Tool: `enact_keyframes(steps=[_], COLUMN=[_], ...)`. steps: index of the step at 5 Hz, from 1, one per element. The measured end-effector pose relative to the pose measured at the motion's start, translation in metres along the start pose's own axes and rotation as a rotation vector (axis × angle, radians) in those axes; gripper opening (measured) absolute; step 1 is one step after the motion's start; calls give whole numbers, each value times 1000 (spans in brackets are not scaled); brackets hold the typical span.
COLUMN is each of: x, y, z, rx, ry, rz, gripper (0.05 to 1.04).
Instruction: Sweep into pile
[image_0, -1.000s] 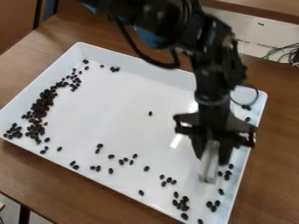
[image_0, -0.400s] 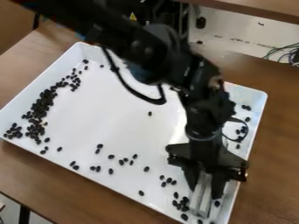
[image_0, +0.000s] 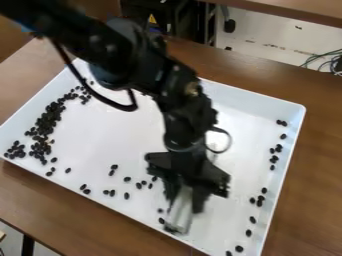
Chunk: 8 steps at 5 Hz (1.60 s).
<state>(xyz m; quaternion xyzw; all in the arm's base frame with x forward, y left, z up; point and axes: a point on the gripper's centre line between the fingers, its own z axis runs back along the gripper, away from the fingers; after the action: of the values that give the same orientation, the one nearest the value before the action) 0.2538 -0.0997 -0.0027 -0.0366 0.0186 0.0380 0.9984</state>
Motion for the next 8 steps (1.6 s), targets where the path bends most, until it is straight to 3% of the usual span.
enact_keyframes(steps=[2, 3, 5, 8], x=[11, 12, 12, 19], y=[66, 110, 162, 171], z=[6, 7, 15, 28], rx=[91, 63, 93, 136], ry=[27, 22, 34, 56], rz=[23, 92, 129, 77], gripper=[360, 360, 360, 360])
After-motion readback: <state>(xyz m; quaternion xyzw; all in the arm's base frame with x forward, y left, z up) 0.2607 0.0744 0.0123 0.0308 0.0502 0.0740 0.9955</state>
